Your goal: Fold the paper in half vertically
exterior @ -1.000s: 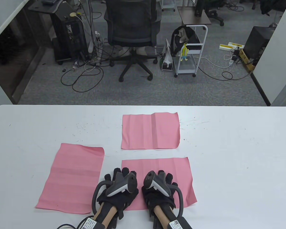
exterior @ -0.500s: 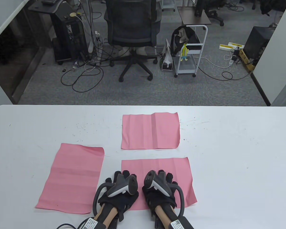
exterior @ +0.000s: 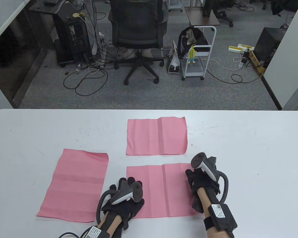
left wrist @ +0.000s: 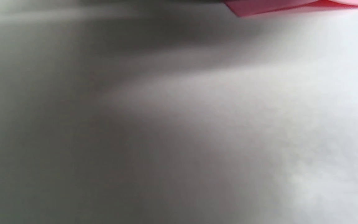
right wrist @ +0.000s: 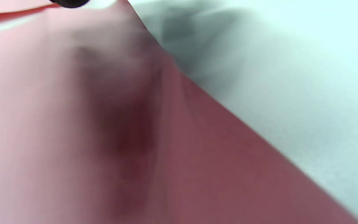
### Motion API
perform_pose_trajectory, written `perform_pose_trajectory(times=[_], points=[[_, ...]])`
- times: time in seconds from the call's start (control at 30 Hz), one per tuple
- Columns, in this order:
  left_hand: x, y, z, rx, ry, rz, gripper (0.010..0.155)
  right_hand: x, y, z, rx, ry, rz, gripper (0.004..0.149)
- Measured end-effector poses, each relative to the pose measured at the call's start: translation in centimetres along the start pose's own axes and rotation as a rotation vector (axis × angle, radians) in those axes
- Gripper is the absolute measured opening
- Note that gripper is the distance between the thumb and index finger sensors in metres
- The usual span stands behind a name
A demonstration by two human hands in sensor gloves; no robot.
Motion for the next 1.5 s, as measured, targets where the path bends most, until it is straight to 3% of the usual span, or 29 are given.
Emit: perform_pose_trajectory(times=[0.2,0.37,0.53,0.6,0.8,1.07,1.3,1.43,1.5], points=[[0.0,0.1,0.0,-0.001,0.0,-0.002,0.078,1.1,0.9,-1.7,-0.009,-0.077,-0.031,0.08],[-0.1,0.1,-0.1,-0.001,0.001,-0.002,0.078,1.4,0.6,-1.4,-0.058,-0.008,-0.037,0.074],[-0.1,0.1,-0.1,-0.001,0.004,-0.001,0.078,1.3,0.7,-1.3,-0.06,0.014,-0.074,0.05],[-0.1,0.1,-0.1,-0.001,0.003,-0.001,0.078,1.1,1.1,-1.6,-0.087,-0.045,-0.144,0.05],[-0.1,0.1,-0.1,-0.002,0.005,0.001,0.078,-0.3,3.1,-0.9,-0.341,-0.359,-0.629,0.057],[-0.1,0.1,-0.2,-0.003,0.007,0.002,0.078,-0.2,2.3,2.8,-0.637,-0.473,-0.942,0.067],[-0.2,0.1,-0.2,-0.003,0.008,0.003,0.078,2.5,-2.5,6.5,-0.781,-0.44,-0.848,0.064],[-0.2,0.1,-0.3,-0.003,0.007,0.004,0.078,4.3,-5.3,7.4,-0.781,-0.412,-0.682,0.063],[-0.2,0.1,-0.3,-0.004,0.008,0.005,0.078,5.5,-6.7,7.8,-0.739,-0.319,-0.475,0.063]])
Point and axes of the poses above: the tracker on the back of each hand, its own y axis roughly to the little-finger side, its own z axis roughly from the fingertips to the wrist, x = y × z, the point moved 2 cm from there along -z, roughly from the wrist to the fingertips, and after that the axes turned 1 degree about x, right-handed, at the moved point
